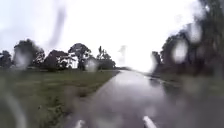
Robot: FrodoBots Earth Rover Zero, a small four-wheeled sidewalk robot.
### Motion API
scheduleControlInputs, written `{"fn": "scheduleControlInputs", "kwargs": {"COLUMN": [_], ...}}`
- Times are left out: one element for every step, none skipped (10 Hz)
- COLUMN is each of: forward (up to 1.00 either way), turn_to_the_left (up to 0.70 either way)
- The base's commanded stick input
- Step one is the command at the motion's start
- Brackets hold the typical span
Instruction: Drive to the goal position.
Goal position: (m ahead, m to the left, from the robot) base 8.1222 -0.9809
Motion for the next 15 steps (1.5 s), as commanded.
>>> {"fn": "scheduleControlInputs", "kwargs": {"forward": [0.85, 0.85, 0.85, 0.85, 0.85, 0.85, 0.85, 0.85, 0.85, 0.85, 0.85, 0.85, 0.85, 0.85, 0.85], "turn_to_the_left": [0.0, 0.0, 0.0, 0.0, 0.0, 0.0, 0.0, -0.07, -0.25, -0.27, -0.06, 0.0, 0.0, 0.0, 0.0]}}
